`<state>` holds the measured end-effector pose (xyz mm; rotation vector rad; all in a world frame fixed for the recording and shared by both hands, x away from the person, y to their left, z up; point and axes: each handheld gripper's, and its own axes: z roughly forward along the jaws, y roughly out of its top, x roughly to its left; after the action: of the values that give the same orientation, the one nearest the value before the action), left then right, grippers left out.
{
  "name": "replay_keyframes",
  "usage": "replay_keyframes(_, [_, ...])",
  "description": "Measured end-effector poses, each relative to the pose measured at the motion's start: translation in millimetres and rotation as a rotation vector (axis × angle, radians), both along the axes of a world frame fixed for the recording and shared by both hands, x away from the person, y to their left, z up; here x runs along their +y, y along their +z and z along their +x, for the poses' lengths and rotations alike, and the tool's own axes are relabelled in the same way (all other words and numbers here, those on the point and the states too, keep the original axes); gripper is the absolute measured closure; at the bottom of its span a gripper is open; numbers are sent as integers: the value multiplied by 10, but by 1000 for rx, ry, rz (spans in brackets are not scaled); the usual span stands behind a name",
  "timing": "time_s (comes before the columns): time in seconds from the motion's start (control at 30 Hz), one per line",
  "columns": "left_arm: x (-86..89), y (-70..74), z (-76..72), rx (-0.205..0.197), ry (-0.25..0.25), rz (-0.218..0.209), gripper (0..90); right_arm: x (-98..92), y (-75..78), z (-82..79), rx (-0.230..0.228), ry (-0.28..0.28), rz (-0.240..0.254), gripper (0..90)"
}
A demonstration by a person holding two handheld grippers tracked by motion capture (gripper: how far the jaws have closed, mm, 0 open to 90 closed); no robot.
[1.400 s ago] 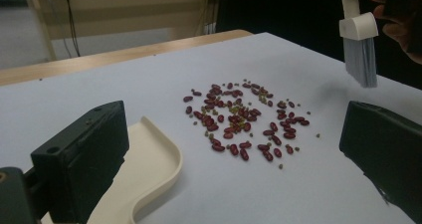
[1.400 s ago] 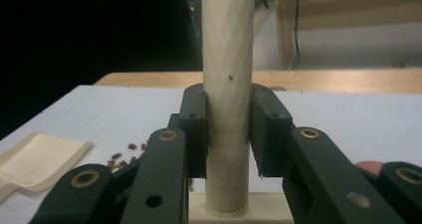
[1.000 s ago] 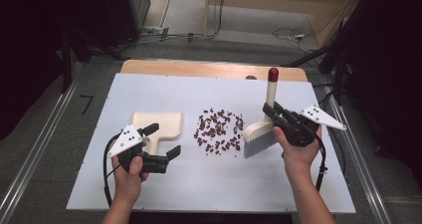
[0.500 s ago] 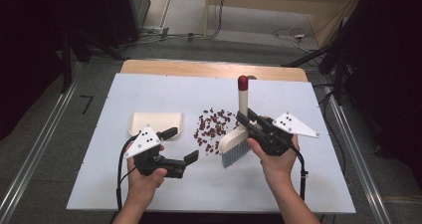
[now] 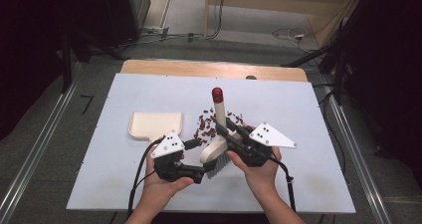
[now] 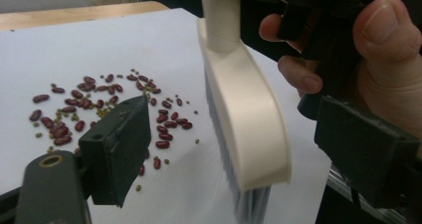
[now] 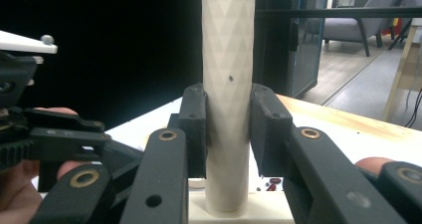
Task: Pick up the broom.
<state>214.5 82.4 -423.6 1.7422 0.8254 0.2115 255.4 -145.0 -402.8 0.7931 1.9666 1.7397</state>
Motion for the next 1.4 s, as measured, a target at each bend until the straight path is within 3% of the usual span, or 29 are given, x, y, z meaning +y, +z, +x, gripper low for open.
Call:
replay_keyframes(0.2, [-75, -24, -8, 26, 11, 10, 348, 69, -21, -50, -5, -2, -8, 695])
replay_keyframes(0.47, [-107, -83, 7, 64, 75, 30, 557, 135, -47, -105, -6, 0, -23, 694])
replay_keyframes(0.63, [-128, -78, -14, 53, 83, 48, 654, 149, -48, -125, -15, -21, -31, 694])
replay_keyframes(0.97, [-90, -70, -21, 36, 87, 75, 681, 173, -39, -158, -19, -35, -37, 689])
replay_keyframes(1.03, [-64, -68, -16, 25, 83, 87, 682, 165, -31, -140, -11, -16, -32, 675])
replay_keyframes(1.13, [-2, -63, 7, 20, 67, 100, 683, 149, 3, -112, 17, 41, -24, 541])
replay_keyframes(1.2, [55, -46, 25, 10, 49, 115, 683, 142, 30, -95, 10, 77, -39, 476])
replay_keyframes(1.4, [324, 13, 77, -27, 17, 146, 683, 27, 88, 21, 49, 147, -77, 432])
